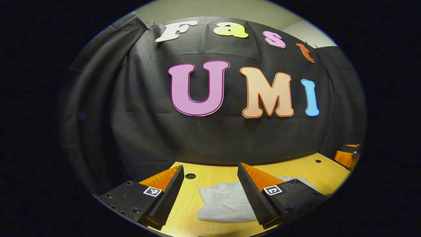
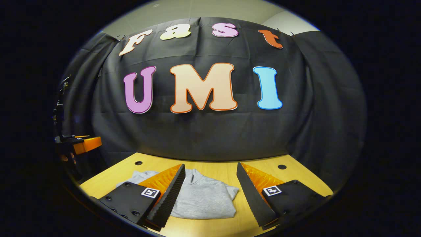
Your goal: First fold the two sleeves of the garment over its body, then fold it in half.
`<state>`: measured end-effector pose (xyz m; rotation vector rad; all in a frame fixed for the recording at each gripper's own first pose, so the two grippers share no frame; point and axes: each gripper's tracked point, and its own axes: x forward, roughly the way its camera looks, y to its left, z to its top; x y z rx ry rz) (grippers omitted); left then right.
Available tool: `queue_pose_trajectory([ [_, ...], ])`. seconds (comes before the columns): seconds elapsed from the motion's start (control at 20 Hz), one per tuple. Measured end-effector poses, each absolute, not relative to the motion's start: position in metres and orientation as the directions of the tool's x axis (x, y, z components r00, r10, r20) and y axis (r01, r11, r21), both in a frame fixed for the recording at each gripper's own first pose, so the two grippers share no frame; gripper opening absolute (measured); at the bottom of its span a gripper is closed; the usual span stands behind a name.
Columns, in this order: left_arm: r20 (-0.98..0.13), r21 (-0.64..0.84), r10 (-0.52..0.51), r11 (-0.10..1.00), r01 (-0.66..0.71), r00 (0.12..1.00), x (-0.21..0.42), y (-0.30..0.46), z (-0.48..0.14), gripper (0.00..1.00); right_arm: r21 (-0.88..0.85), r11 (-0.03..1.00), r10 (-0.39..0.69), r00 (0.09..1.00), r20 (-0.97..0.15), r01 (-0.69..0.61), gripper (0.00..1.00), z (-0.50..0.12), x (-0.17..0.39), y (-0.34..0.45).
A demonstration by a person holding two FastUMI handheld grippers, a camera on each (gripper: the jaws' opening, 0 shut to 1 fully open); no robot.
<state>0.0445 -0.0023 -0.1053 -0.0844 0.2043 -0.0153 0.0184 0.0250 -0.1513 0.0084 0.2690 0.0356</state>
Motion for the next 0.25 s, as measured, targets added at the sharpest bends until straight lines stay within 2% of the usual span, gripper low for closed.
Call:
queue_pose_trajectory([
  [0.05, -0.210, -0.086, -0.028, 0.996, 0.011, 0.977, 0.037, -0.001, -0.107, 1.00, 0.021, 0.999, 0.039, 0.962, -0.269, -0.035, 0.98, -0.153, 0.017, 0.025],
  [0.1, -0.222, -0.084, -0.026, 0.996, 0.008, 0.975, 0.031, 0.002, -0.108, 0.95, 0.031, 0.999, 0.045, 0.959, -0.281, -0.038, 0.98, -0.154, 0.017, 0.027],
  [0.2, -0.245, -0.080, -0.022, 0.997, 0.002, 0.969, 0.025, 0.009, -0.112, 0.96, 0.052, 0.998, 0.055, 0.955, -0.293, -0.041, 0.96, -0.153, 0.017, 0.030],
  [0.25, -0.250, -0.076, -0.017, 0.997, -0.003, 0.968, 0.024, 0.013, -0.115, 0.96, 0.060, 0.998, 0.053, 0.955, -0.293, -0.037, 0.98, -0.153, 0.019, 0.028],
])
